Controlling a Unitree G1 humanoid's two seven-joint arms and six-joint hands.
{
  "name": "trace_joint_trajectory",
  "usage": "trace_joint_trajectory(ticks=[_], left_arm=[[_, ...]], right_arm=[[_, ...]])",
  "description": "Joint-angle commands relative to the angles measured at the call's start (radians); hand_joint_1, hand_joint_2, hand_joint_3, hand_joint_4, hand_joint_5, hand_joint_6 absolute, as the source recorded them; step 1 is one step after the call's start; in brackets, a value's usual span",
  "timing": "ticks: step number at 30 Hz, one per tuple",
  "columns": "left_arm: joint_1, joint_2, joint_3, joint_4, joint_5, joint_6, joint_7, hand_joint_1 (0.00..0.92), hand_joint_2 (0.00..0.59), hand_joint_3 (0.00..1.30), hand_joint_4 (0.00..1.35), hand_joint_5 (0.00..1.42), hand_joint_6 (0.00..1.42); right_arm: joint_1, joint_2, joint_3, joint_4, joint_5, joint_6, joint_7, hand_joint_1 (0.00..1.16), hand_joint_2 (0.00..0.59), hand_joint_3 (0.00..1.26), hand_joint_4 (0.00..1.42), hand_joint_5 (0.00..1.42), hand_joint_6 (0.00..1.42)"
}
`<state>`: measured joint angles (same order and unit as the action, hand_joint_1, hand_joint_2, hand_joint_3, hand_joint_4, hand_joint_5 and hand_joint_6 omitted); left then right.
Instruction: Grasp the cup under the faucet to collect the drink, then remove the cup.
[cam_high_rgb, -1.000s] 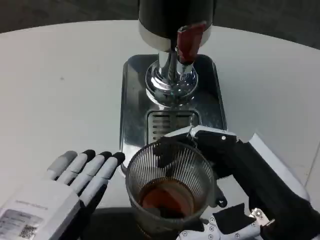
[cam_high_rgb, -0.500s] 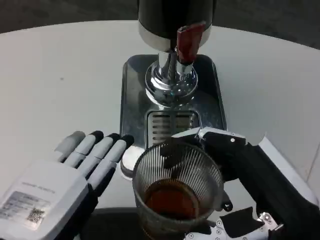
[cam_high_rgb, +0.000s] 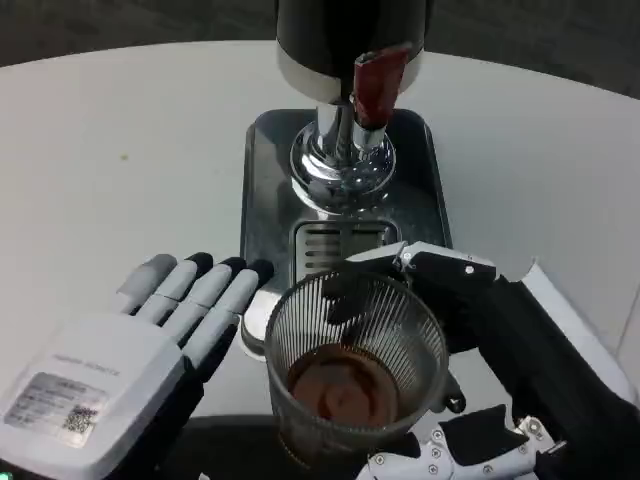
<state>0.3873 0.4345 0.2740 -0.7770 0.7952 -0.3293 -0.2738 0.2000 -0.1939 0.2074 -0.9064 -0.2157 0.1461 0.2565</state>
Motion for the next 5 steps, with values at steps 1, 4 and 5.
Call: trace_joint_trajectory(ticks=[1,4,5], left_arm=[[0.016,0.009,-0.002,-0.009,0.008,0.007,-0.017,0.0,0.029,0.0,0.0,0.0,0.0],[0.018,0.011,-0.002,-0.008,0.007,0.009,-0.016,0.0,0.029,0.0,0.0,0.0,0.0],[0.017,0.011,-0.003,-0.008,0.007,0.011,-0.016,0.0,0.029,0.0,0.0,0.0,0.0]], right_arm=[[-0.003,0.01,0.013,-0.013,-0.001,-0.03,-0.021,1.1,0.085,0.79,0.98,1.04,1.42],[-0.006,0.009,0.012,-0.013,-0.001,-0.027,-0.021,1.1,0.085,0.79,0.98,1.04,1.42],[-0.006,0.009,0.012,-0.013,-0.001,-0.025,-0.02,1.1,0.085,0.79,0.98,1.04,1.42]])
